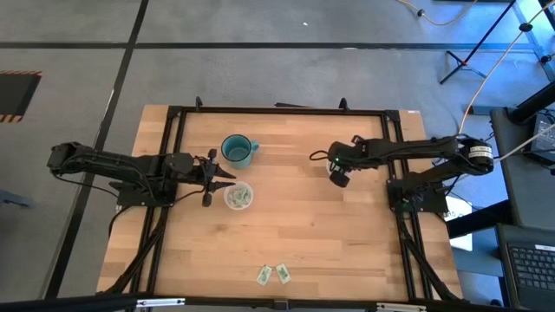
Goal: Pick and place Stevia / Truvia into bins
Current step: Put the white stevia packet into the right transparent container, then put the white stevia packet into the left transparent container
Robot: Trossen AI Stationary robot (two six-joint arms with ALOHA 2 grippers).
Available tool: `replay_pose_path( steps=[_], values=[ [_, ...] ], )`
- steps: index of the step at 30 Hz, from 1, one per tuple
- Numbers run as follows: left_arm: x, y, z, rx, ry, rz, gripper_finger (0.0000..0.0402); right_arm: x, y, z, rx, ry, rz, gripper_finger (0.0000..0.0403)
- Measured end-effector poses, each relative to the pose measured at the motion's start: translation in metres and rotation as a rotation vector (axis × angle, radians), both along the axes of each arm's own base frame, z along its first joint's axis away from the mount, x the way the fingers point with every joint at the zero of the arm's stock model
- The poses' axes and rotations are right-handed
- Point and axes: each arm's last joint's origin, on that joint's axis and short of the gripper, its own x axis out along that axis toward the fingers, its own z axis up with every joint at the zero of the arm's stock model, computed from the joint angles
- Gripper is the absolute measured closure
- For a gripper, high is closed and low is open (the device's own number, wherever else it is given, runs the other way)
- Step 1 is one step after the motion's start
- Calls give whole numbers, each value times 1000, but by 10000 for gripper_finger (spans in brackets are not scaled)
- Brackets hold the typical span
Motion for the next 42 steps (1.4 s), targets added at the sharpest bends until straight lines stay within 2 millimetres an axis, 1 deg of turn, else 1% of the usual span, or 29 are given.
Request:
replay_pose_path(
  steps=[8,13,16,21,25,28,32,37,42],
  values=[
    [0,0,1,16,-8,-5,315,0,1,-1,8,-15,-30,374],
    [3,0,9,-14,-97,3,315,0,0,-1,10,-20,-39,357],
    [4,-1,13,-31,-145,-21,314,1,0,-1,9,-32,-44,347],
    [7,-4,19,-33,-212,-88,299,1,0,0,-6,-33,-47,319],
    [15,-10,22,-54,-232,-124,284,-2,0,8,-31,-77,-65,303],
    [25,-20,24,-58,-199,-173,276,-6,1,18,-37,-144,-85,302],
    [46,-39,32,-61,-135,-252,275,-10,2,29,-48,-204,-85,301],
    [77,-73,36,-26,30,-367,274,-11,2,34,-55,-234,-81,301],
    [105,-111,33,-1,161,-464,274,-9,1,35,-62,-264,-78,301]
  ],
)
